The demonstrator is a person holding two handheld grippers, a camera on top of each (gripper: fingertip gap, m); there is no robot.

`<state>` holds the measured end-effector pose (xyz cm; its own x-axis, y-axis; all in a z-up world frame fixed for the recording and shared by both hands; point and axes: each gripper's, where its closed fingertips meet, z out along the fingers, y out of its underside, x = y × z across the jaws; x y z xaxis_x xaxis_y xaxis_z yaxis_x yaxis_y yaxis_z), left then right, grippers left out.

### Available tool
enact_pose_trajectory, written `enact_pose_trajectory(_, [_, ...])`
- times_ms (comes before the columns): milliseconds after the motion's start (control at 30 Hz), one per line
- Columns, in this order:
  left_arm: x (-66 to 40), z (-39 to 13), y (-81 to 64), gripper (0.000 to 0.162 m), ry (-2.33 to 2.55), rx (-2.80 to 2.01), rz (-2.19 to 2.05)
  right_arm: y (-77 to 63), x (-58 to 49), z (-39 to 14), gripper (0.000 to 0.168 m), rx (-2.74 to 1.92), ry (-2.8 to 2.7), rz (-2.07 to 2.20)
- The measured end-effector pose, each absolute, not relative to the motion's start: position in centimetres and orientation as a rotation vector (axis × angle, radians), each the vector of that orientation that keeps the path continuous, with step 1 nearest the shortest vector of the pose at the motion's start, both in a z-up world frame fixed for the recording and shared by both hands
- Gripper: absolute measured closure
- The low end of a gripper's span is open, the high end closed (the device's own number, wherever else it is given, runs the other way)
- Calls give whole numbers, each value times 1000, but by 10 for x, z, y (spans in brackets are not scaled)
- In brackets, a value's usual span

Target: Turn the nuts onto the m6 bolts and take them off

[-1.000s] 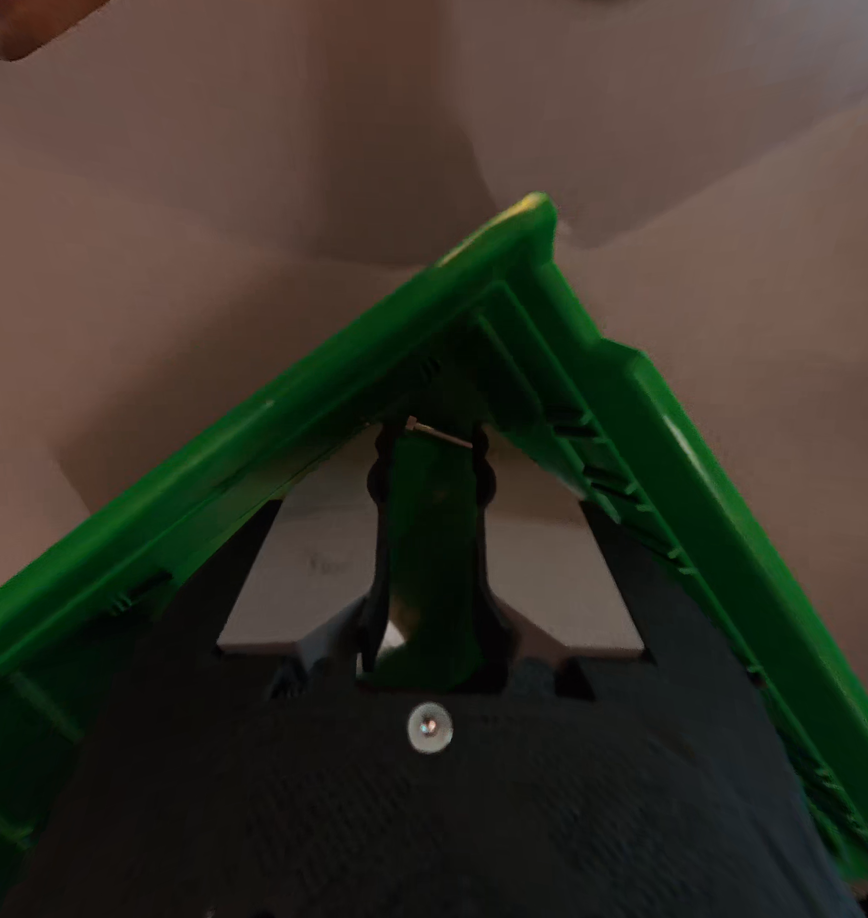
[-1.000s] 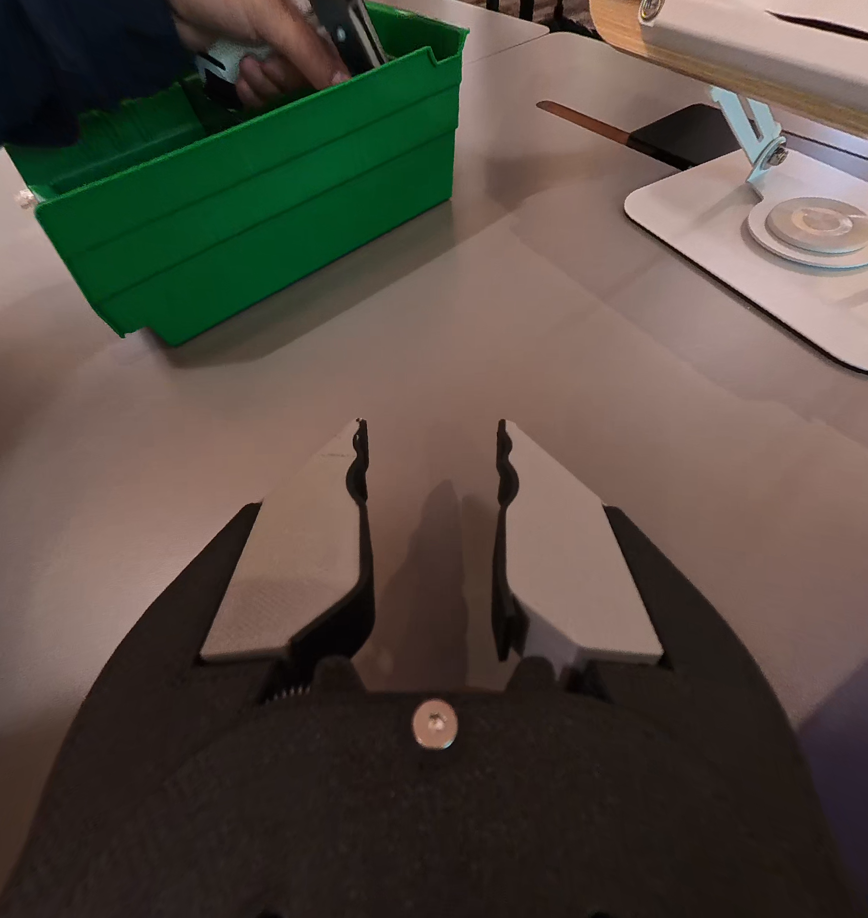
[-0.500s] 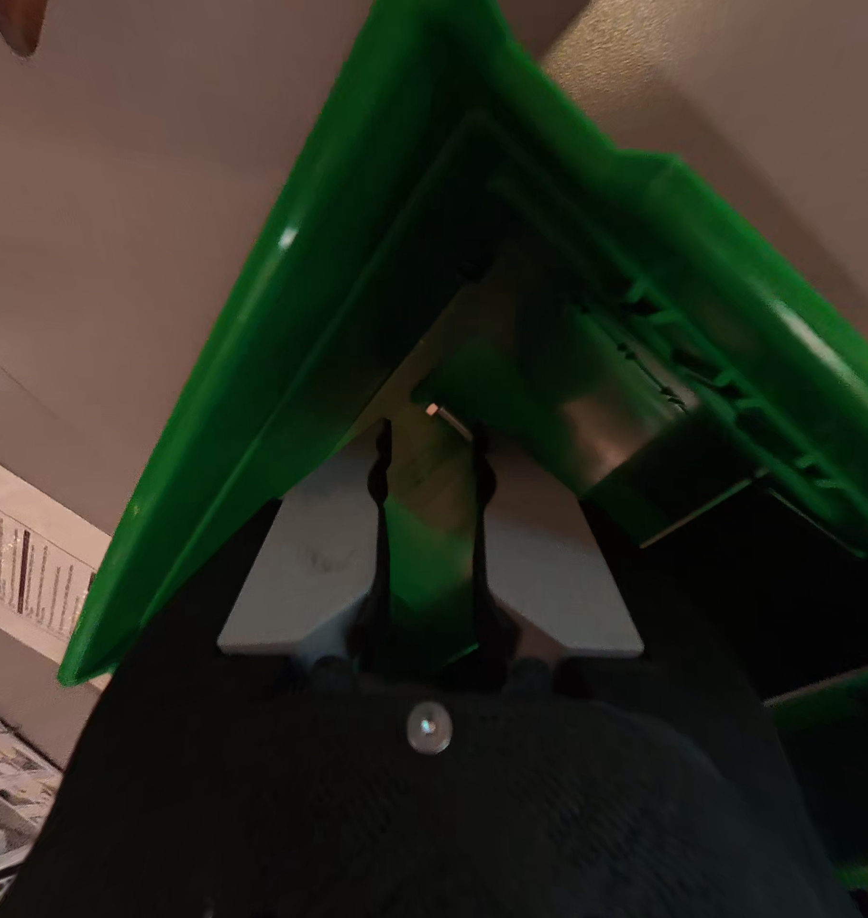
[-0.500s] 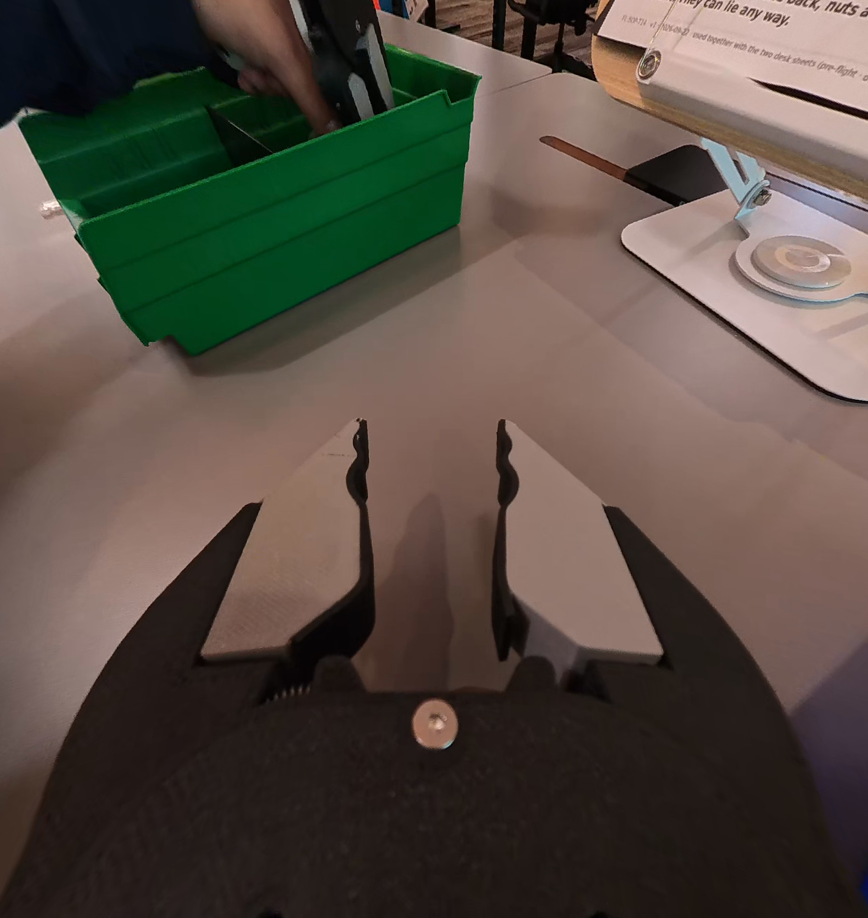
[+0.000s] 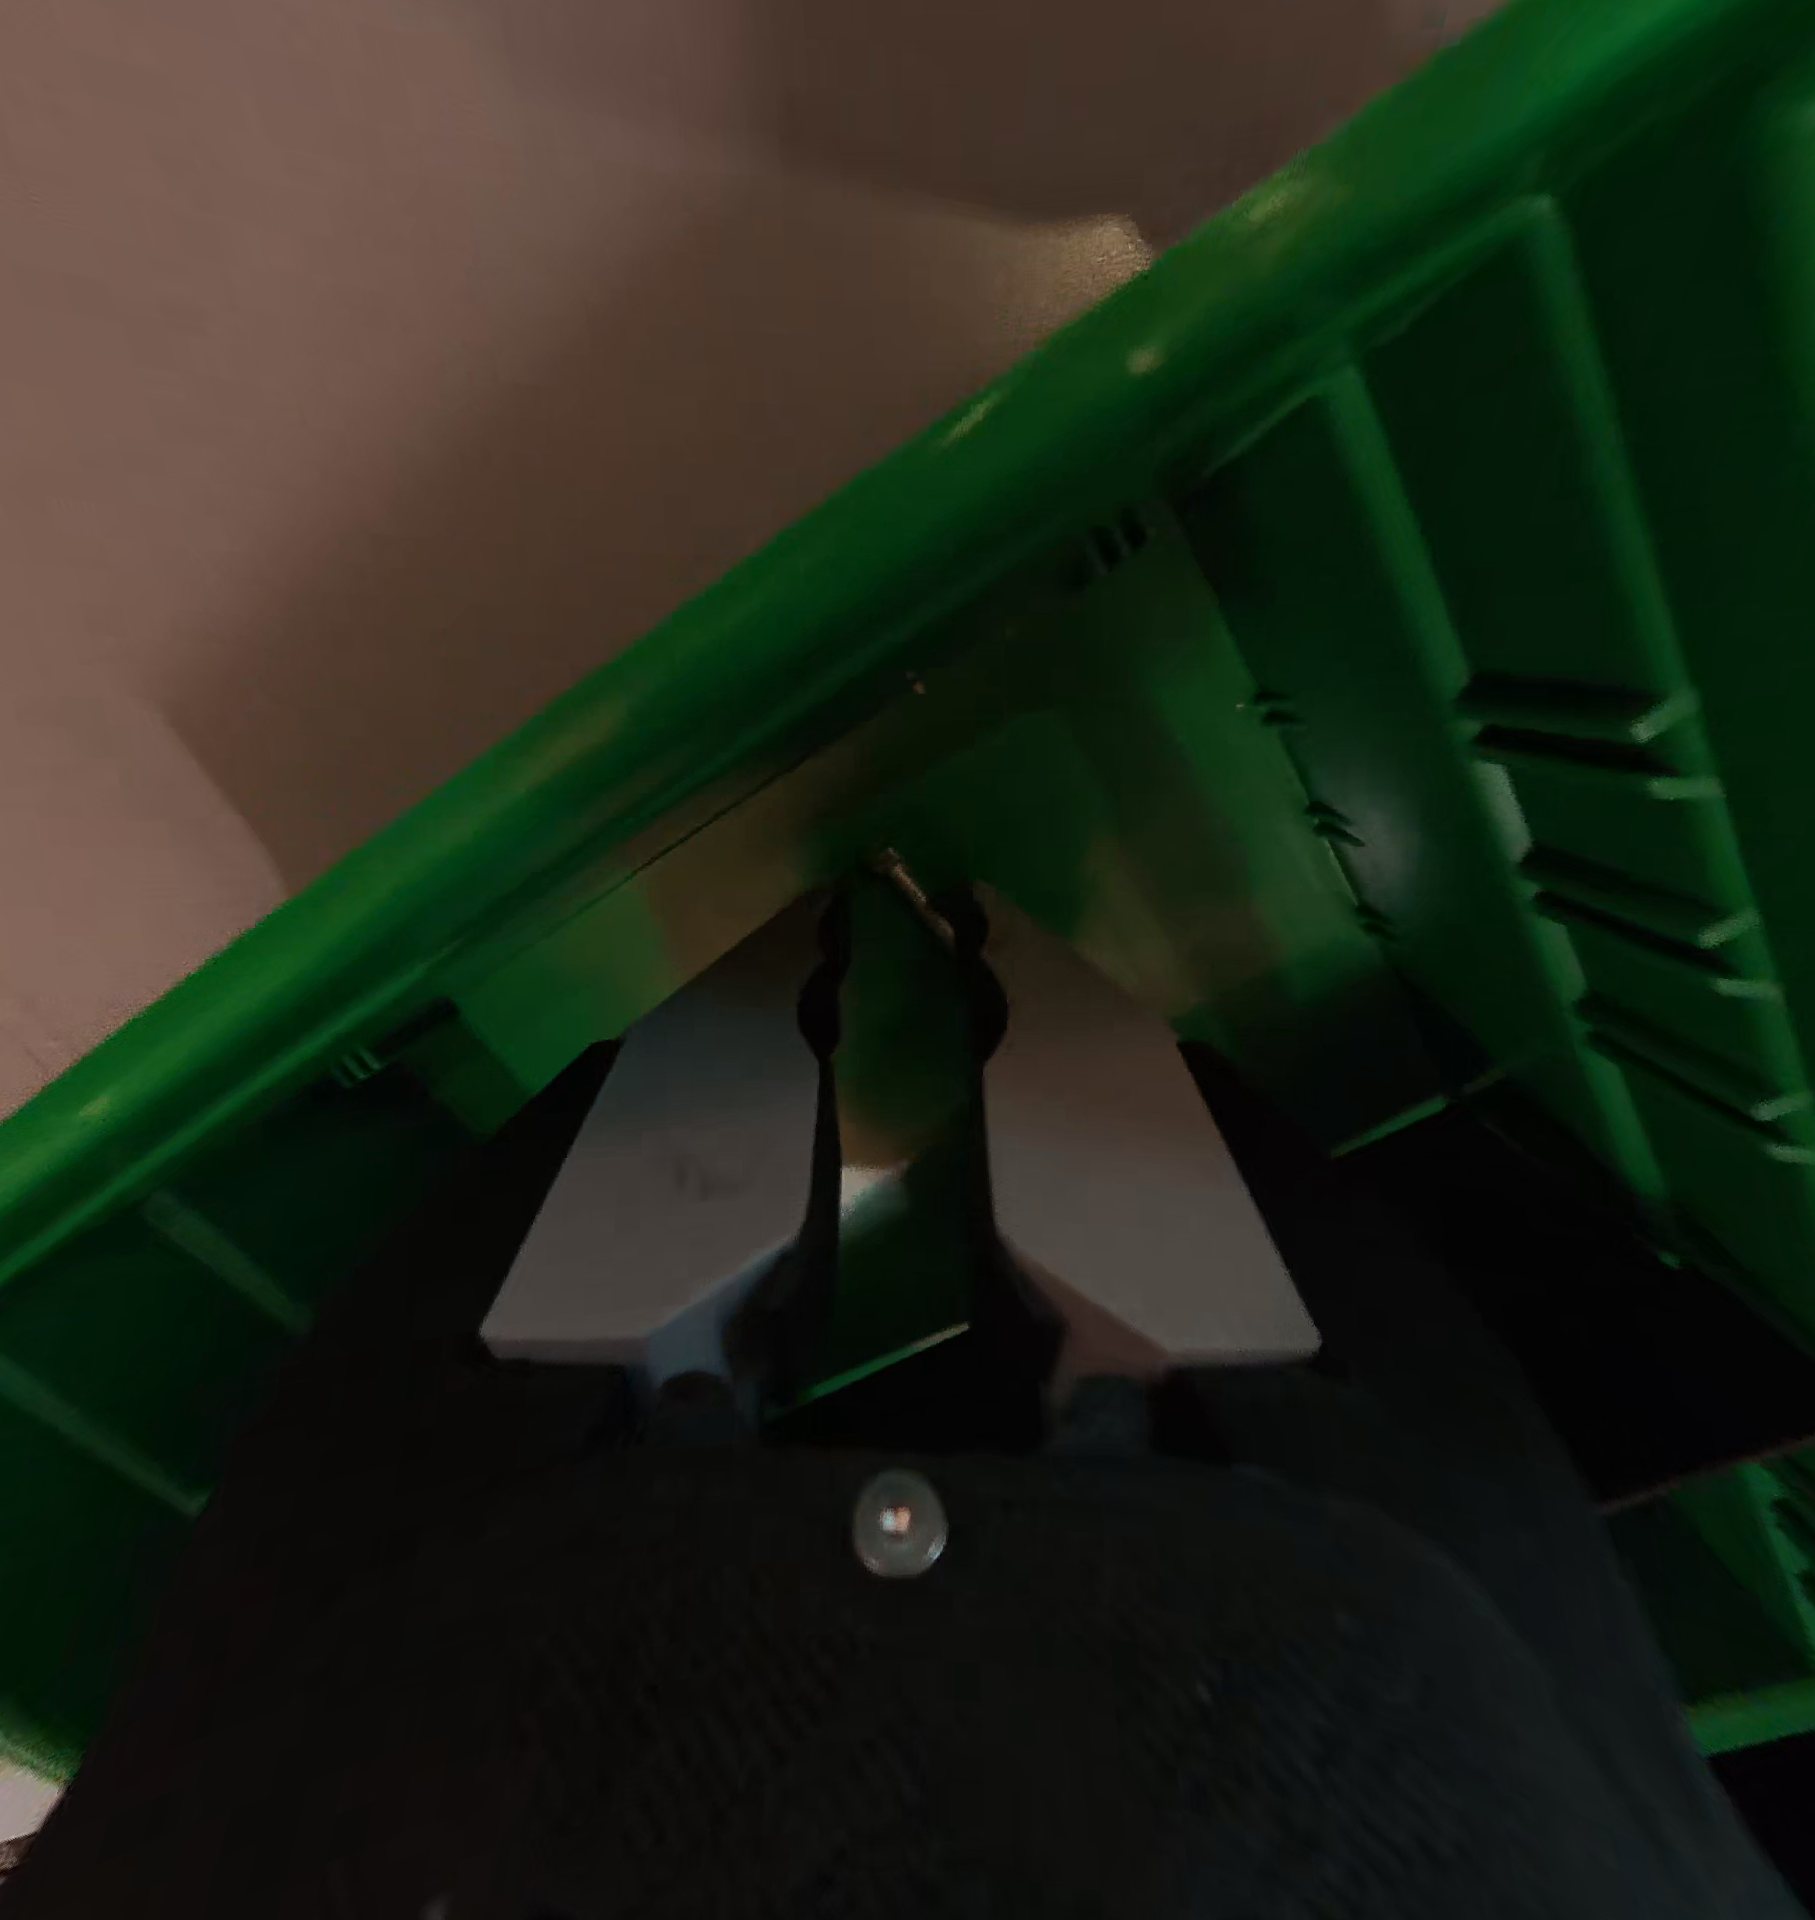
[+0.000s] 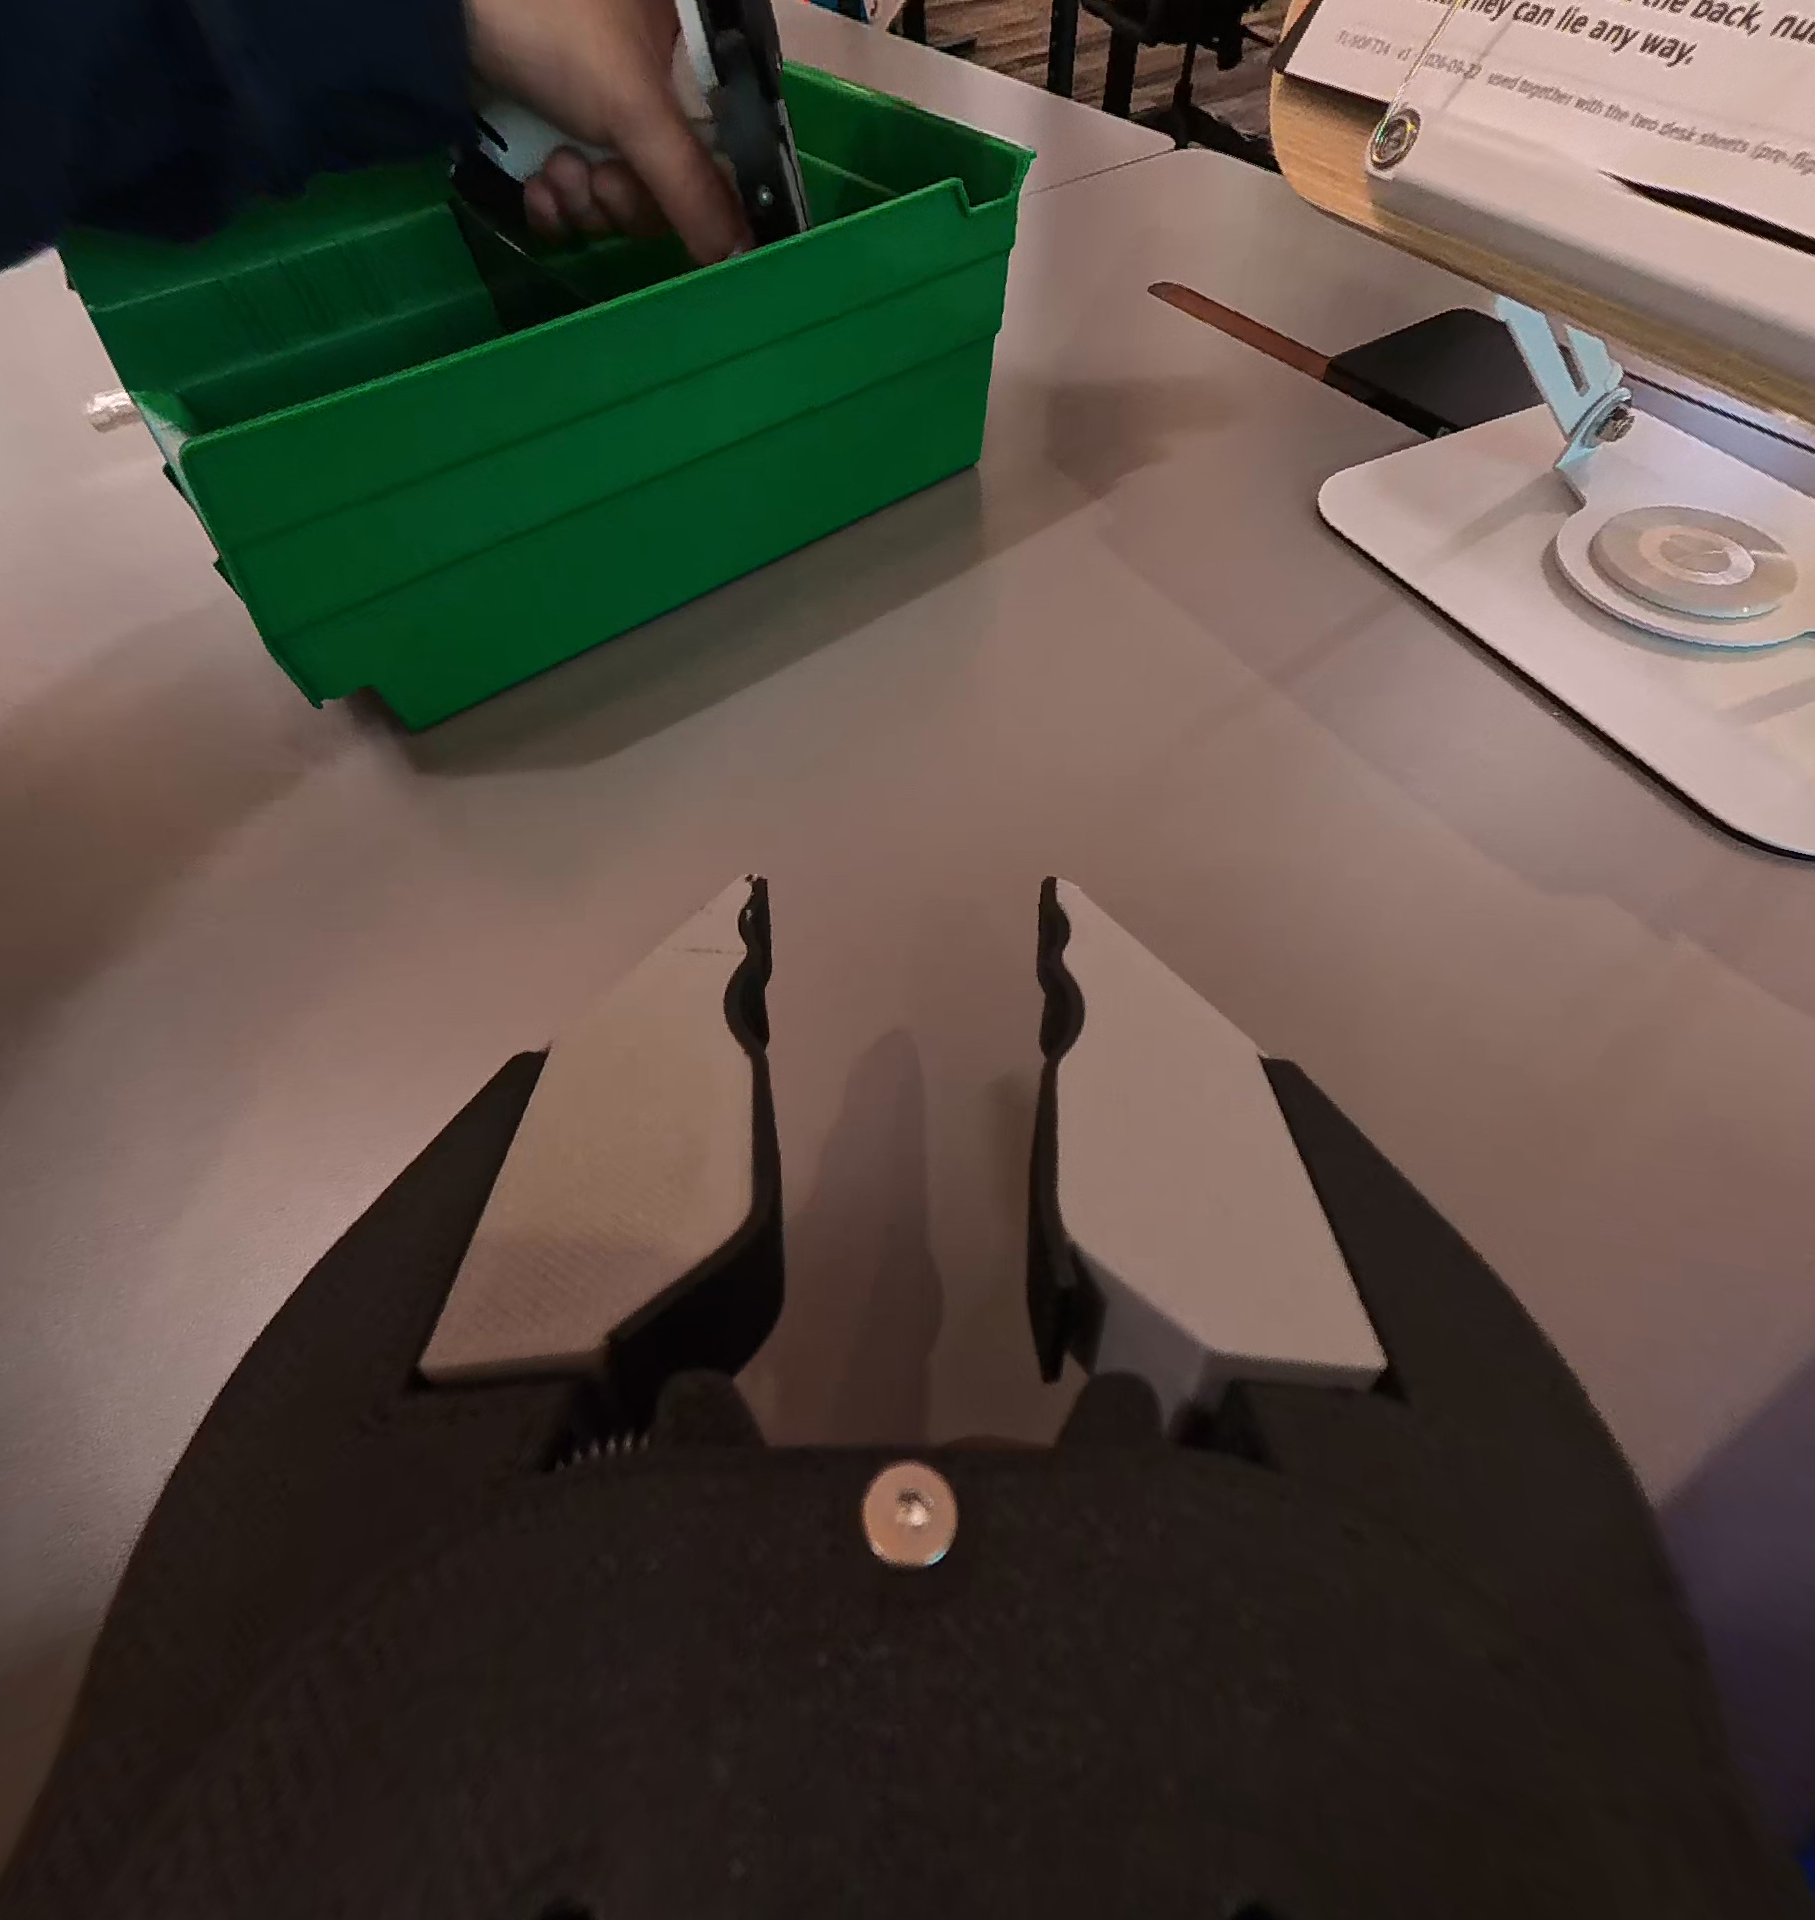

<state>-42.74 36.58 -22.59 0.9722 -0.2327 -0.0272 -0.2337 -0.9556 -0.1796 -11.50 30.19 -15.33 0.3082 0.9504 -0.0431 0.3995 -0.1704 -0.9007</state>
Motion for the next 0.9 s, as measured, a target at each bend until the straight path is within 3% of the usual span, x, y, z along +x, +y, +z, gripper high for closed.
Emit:
enact_pose_trajectory(67, [-431,-226,368,159,387,-2927,59,302,-114,-152,120,-1727,-1220,815])
enact_pose_trajectory(300, [-432,-216,367,159,586,-2776,271,305,-111,-149,120,-1724,-1204,820])
enact_pose_trajectory(400, [-436,-172,377,159,648,-2505,524,305,-112,-150,120,-1730,-1203,829])
enact_pose_trajectory(500, [-411,-95,377,159,662,-2063,629,301,-113,-151,119,-1743,-1211,886])
enact_pose_trajectory(600, [-343,-25,341,158,674,-1687,434,294,-116,-149,116,-1742,-1223,986])
enact_pose_trajectory(700, [-253,26,288,159,606,-1451,-147,280,-121,-138,115,-1675,-1251,1120])
enact_pose_trajectory(800, [-186,55,243,159,547,-1239,-698,264,-123,-114,115,-1552,-1255,1285])
enact_pose_trajectory(900, [-152,58,228,159,500,-1117,-992,254,-114,-83,120,-1413,-1206,1439])
